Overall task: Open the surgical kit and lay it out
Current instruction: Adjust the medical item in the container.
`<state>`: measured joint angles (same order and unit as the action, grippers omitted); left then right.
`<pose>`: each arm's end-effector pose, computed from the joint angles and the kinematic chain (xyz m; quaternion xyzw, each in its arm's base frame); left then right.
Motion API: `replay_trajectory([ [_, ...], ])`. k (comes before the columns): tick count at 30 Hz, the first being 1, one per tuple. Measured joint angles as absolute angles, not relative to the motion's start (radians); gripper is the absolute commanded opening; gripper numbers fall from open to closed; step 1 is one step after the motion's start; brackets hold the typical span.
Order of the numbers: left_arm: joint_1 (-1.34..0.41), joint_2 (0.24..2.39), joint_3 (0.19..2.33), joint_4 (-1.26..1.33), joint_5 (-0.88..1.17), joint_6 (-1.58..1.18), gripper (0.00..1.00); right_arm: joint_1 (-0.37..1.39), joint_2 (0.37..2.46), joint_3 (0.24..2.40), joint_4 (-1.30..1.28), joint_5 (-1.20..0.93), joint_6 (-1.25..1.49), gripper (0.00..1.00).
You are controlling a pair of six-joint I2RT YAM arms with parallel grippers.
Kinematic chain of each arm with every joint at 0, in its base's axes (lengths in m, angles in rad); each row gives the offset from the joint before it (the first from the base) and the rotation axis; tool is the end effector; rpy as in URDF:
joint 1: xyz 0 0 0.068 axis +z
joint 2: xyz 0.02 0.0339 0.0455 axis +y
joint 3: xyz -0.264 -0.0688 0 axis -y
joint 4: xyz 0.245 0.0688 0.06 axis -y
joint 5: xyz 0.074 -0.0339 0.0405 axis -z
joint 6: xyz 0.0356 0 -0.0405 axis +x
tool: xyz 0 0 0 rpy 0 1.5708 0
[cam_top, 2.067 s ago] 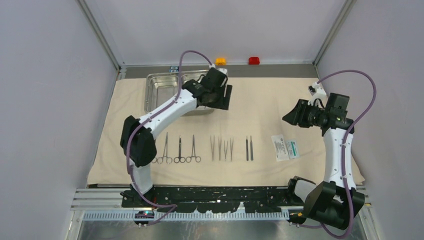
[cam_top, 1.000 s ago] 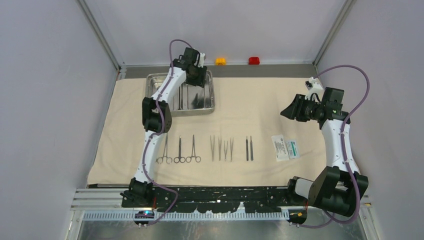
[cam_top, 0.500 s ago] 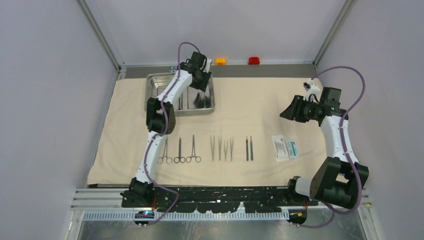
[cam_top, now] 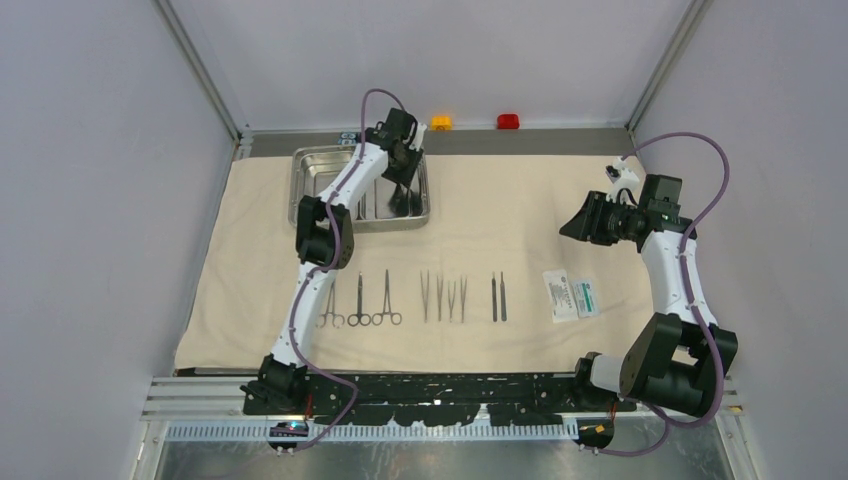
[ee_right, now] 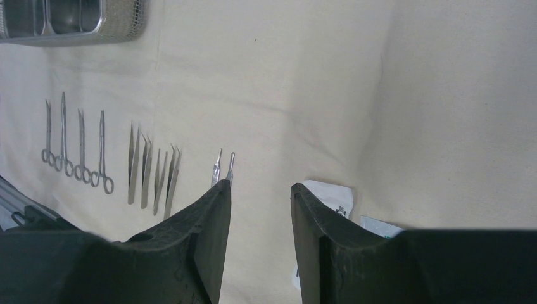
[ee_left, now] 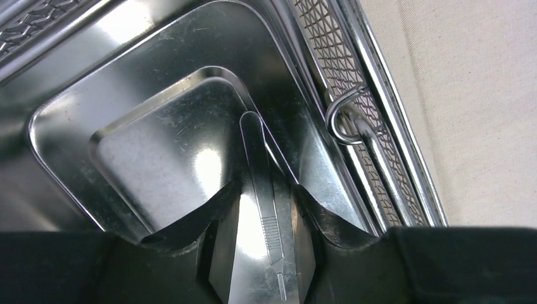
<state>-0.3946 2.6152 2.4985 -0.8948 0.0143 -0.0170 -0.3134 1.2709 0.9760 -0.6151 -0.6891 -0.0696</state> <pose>0.5138 -0.2145 0.1843 0.1823 0.9437 -0.0631 0.2688 0.2507 -0.0574 0.2718 -0.0005 0.8970 0.2555 0.3606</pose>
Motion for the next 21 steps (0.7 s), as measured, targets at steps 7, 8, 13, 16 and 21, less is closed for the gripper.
replay_trajectory([
  [7,-0.385,2.63,2.524,-0.896,0.012,-0.024,0.26,-0.313,1.271,0.976,-0.616,-0.689,-0.072,0.45],
  [8,-0.382,2.631,2.527,-0.896,0.011,-0.027,0.25,-0.313,1.271,0.976,-0.616,-0.689,-0.073,0.45],
  [13,-0.35,2.635,2.532,-0.894,0.012,-0.053,0.22,-0.313,1.271,0.976,-0.617,-0.689,-0.073,0.45],
  [16,-0.33,2.639,2.539,-0.893,0.012,-0.065,0.2,-0.313,1.271,0.976,-0.617,-0.685,-0.073,0.45],
  [21,-0.308,2.657,2.569,-0.888,0.012,-0.08,0.19,-0.313,1.271,0.976,-0.618,-0.678,-0.073,0.45],
])
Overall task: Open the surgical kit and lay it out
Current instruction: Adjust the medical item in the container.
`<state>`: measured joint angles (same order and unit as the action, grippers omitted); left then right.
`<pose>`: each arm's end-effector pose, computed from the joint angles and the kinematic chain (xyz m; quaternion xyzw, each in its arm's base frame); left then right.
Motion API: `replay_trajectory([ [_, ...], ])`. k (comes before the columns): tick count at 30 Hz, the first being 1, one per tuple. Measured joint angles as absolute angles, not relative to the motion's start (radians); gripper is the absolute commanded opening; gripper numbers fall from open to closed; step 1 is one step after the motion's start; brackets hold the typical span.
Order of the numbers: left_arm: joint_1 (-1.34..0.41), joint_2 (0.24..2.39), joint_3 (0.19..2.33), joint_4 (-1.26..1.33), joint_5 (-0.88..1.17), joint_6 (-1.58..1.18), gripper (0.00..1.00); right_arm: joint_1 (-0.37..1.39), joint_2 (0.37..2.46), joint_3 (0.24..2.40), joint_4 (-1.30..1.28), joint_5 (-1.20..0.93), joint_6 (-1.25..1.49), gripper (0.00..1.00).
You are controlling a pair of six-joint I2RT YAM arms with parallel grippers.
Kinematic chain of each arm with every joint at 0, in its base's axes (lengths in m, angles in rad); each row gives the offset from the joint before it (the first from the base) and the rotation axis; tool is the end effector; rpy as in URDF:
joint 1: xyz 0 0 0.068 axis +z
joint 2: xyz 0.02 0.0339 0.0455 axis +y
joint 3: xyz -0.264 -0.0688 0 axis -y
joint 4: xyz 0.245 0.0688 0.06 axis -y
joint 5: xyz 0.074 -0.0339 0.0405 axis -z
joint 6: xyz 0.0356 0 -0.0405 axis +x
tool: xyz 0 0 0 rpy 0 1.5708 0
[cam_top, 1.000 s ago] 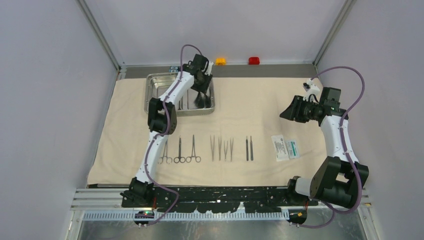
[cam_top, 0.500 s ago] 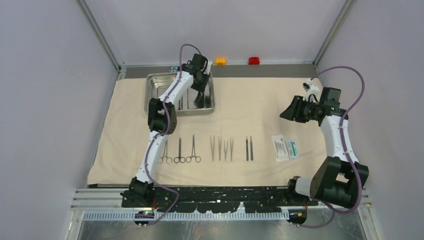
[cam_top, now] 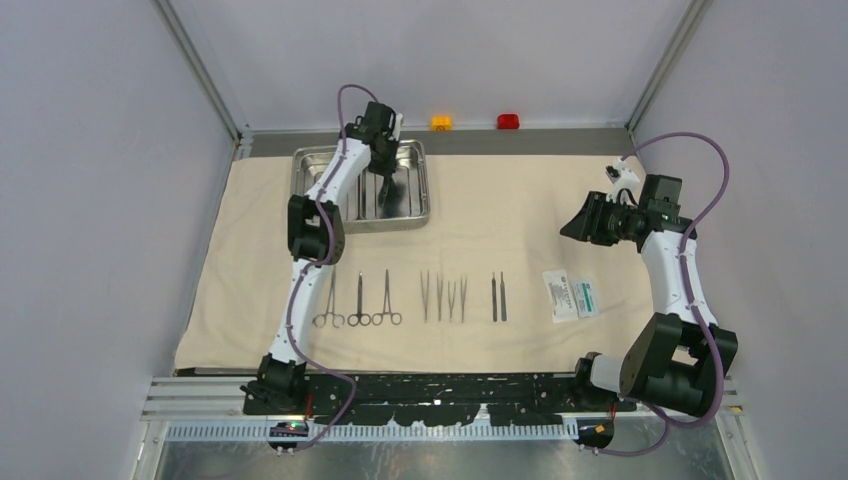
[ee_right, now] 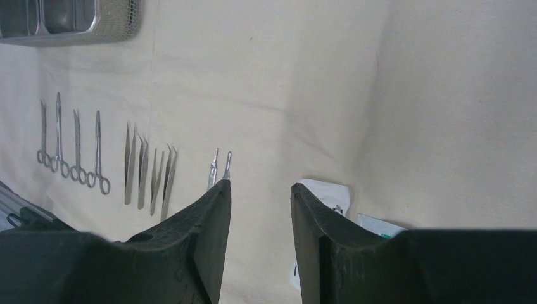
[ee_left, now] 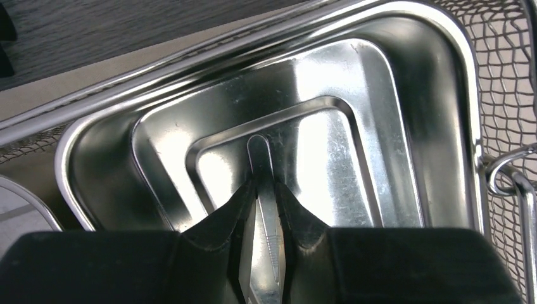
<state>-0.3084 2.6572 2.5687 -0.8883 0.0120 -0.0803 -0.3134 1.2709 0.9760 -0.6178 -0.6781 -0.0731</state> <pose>0.5376 -0.1717 0.1837 0.1106 0.9498 -0.0621 0.2860 0.2505 -0.0577 0.2714 0.0003 0.8989 0.2504 0.3595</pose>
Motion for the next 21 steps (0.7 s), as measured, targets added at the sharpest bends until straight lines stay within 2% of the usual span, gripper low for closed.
replay_trajectory([
  [21,-0.273,2.68,2.589,-0.812,0.065,-0.154,0.26,-0.313,1.29,0.976,-0.621,-0.663,-0.075,0.45],
])
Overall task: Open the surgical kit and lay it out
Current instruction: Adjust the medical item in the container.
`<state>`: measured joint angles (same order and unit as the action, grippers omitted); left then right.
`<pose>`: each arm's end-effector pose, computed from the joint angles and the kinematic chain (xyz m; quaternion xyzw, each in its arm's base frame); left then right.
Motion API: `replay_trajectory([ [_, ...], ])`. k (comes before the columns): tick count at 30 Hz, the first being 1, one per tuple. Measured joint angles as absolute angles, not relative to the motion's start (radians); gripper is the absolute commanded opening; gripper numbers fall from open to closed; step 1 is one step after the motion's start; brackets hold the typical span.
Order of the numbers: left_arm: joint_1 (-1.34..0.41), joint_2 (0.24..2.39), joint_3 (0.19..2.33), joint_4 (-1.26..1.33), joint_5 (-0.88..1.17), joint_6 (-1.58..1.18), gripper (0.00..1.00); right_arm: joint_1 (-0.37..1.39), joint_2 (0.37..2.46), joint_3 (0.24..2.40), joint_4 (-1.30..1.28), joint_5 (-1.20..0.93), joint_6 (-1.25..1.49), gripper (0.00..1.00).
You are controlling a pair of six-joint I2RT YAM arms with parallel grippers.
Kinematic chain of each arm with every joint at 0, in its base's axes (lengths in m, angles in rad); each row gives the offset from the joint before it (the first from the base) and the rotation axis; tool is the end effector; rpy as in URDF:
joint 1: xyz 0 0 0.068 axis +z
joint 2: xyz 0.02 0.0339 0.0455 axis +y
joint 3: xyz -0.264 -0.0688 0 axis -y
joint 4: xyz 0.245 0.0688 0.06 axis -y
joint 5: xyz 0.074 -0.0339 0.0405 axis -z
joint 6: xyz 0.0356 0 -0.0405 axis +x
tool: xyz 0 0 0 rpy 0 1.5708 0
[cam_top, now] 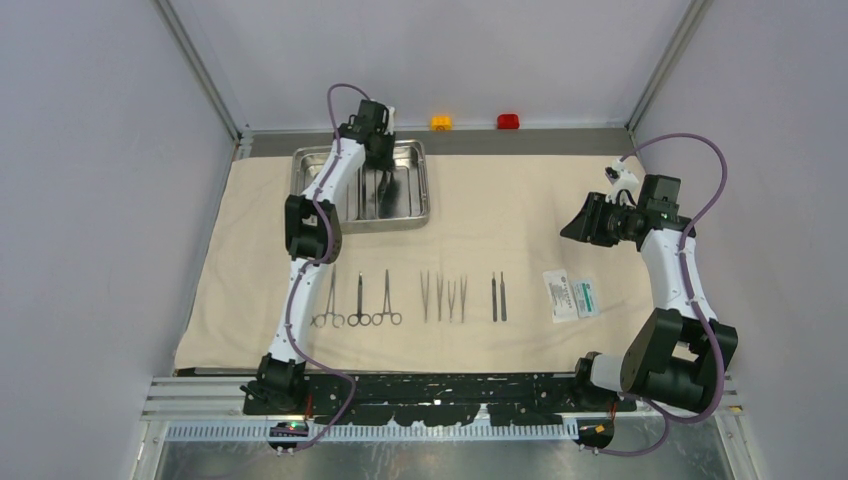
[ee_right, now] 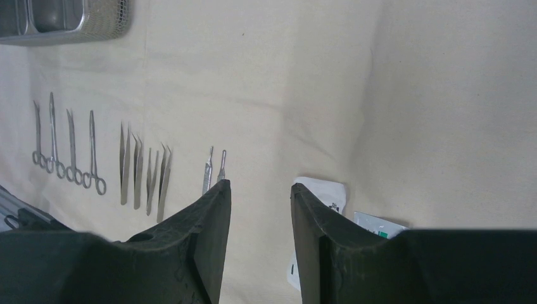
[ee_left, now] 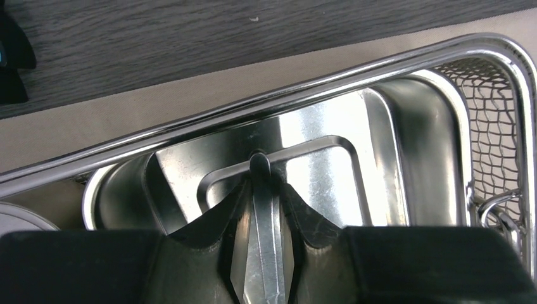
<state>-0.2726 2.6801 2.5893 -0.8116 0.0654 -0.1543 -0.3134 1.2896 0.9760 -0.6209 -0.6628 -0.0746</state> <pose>0.5519 -0.1567 0.1826 0.0665 0.9419 -0.0996 0.3139 0.2531 -0.0590 0.2665 0.0059 0.9039 0.2462 0.3498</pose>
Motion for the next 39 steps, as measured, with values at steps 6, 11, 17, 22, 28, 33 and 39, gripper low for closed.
replay_trajectory([
  [6,-0.271,2.68,2.589,-0.785,0.065,-0.19,0.31,-0.313,1.29,0.976,-0.621,-0.656,-0.076,0.45],
  [11,-0.266,2.68,2.59,-0.767,0.065,-0.208,0.38,-0.313,1.291,0.976,-0.621,-0.654,-0.077,0.45],
  [17,-0.261,2.68,2.59,-0.746,0.061,-0.21,0.4,-0.313,1.303,0.976,-0.621,-0.65,-0.077,0.45],
  [22,-0.26,2.68,2.59,-0.717,0.062,-0.201,0.42,-0.313,1.303,0.976,-0.621,-0.648,-0.077,0.45],
  [28,-0.26,2.681,2.59,-0.688,0.061,-0.178,0.41,-0.313,1.303,0.976,-0.621,-0.648,-0.077,0.45],
  [33,-0.26,2.696,2.593,-0.677,0.061,-0.174,0.4,-0.313,1.303,0.976,-0.621,-0.647,-0.077,0.45],
  [39,-0.26,2.712,2.597,-0.676,0.064,-0.175,0.42,-0.313,1.303,0.976,-0.622,-0.644,-0.077,0.45],
])
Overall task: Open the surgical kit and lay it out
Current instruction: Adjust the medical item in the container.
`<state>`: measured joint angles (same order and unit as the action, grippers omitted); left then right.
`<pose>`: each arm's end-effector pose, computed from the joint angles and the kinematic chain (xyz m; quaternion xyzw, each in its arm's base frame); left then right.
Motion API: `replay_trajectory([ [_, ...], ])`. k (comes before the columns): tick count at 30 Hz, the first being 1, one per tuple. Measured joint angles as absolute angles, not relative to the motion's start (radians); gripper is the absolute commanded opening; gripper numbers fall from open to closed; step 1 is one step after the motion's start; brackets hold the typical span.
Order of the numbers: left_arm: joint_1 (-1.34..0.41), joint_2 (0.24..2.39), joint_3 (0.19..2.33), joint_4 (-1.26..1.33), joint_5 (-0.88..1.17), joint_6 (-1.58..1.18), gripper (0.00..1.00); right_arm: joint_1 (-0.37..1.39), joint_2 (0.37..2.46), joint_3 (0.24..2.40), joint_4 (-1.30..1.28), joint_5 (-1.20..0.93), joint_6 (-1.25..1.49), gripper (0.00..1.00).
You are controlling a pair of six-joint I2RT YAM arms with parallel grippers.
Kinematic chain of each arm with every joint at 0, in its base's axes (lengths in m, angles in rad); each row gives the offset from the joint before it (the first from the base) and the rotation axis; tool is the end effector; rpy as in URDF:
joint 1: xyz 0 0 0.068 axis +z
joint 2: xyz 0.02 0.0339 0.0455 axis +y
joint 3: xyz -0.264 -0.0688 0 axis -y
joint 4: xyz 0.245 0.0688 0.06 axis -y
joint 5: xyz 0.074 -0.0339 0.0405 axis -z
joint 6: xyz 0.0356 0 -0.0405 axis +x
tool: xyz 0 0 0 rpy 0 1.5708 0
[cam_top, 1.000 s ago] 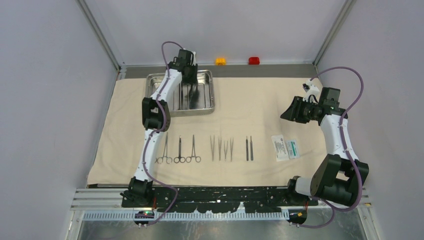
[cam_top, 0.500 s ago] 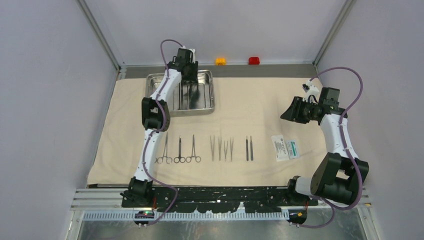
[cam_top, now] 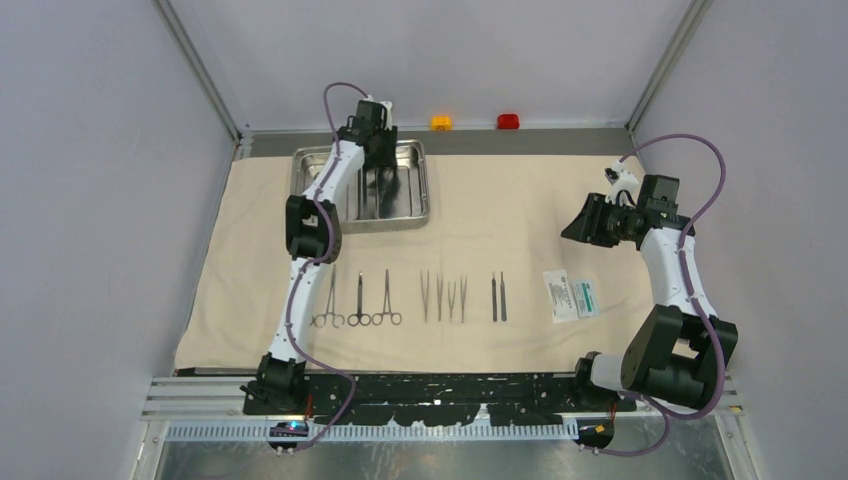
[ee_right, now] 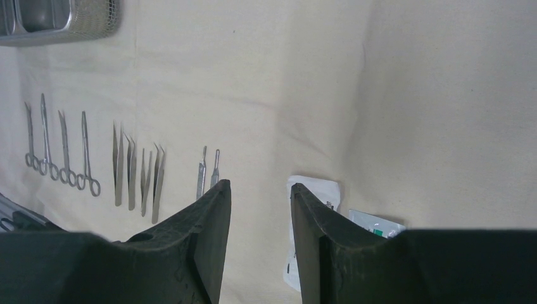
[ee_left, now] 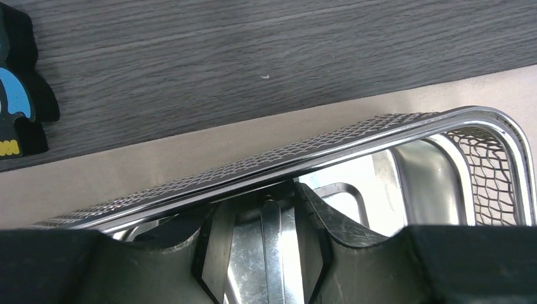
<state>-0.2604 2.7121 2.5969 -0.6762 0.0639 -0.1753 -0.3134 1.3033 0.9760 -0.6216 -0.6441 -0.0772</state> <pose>0.5669 -0.1534 0.1770 0.0515 0.9232 -0.1109 0.3644 0.2551 -0.0602 0.2629 0.0102 0.9082 0.2393 0.3432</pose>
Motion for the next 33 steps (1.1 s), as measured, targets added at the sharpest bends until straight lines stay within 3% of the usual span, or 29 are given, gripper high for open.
replay_trajectory([
  [18,-0.262,2.615,2.537,-0.729,0.08,-0.045,0.5,-0.313,1.386,0.984,-0.641,-0.625,-0.108,0.45],
  [27,-0.284,2.429,2.365,-0.793,0.084,0.052,0.46,-0.313,1.455,1.063,-0.688,-0.626,-0.139,0.45],
  [33,-0.301,2.438,2.335,-0.867,0.099,0.097,0.43,-0.313,1.488,1.068,-0.689,-0.64,-0.144,0.44],
])
